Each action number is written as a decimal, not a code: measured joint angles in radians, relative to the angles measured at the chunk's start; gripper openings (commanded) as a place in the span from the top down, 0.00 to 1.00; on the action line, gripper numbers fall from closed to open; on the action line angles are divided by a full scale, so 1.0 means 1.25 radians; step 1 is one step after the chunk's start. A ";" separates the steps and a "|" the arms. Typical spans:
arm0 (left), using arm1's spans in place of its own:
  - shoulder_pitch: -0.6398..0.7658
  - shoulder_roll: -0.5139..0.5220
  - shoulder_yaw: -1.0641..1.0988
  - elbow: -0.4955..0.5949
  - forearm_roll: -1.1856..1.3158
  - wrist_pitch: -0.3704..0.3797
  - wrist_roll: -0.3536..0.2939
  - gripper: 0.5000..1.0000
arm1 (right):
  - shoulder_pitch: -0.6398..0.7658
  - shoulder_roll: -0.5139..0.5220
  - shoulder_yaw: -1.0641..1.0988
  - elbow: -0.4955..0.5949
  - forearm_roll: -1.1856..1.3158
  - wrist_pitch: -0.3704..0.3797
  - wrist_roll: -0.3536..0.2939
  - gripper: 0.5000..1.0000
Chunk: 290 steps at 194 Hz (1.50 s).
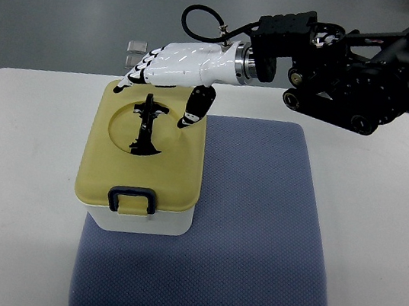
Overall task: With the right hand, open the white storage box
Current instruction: 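Move the right hand over the yellow lid and reach its black handle, then close the right hand fingers around the black lid handle, then lift the yellow lid up off the white box with the right hand, then carry the lid beside the box and lower it onto the cushion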
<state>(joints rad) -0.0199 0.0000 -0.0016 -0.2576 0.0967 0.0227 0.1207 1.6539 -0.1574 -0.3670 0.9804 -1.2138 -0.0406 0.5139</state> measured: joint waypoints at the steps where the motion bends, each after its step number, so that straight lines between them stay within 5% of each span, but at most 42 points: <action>1: 0.000 0.000 0.000 0.000 0.000 0.000 0.000 0.00 | 0.000 0.000 0.000 0.000 0.000 -0.001 0.000 0.23; 20: 0.000 0.000 0.000 0.000 0.000 -0.001 0.000 0.00 | -0.008 0.002 0.000 -0.001 -0.003 -0.015 0.000 0.41; 51: 0.000 0.000 0.000 0.003 0.000 -0.002 0.000 0.00 | -0.014 0.009 0.000 -0.001 -0.003 -0.028 0.001 1.00; 178: 0.000 0.000 -0.001 0.005 0.000 -0.002 -0.001 0.00 | 0.048 -0.009 0.016 0.017 0.014 -0.078 -0.008 1.00; 290: 0.001 0.000 0.000 0.006 0.000 -0.007 0.001 0.00 | 0.030 -0.320 0.026 0.150 0.000 -0.072 0.003 1.00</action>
<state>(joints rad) -0.0183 0.0000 -0.0017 -0.2501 0.0967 0.0138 0.1220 1.6913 -0.5579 -0.3349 1.1683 -1.2132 -0.1305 0.5178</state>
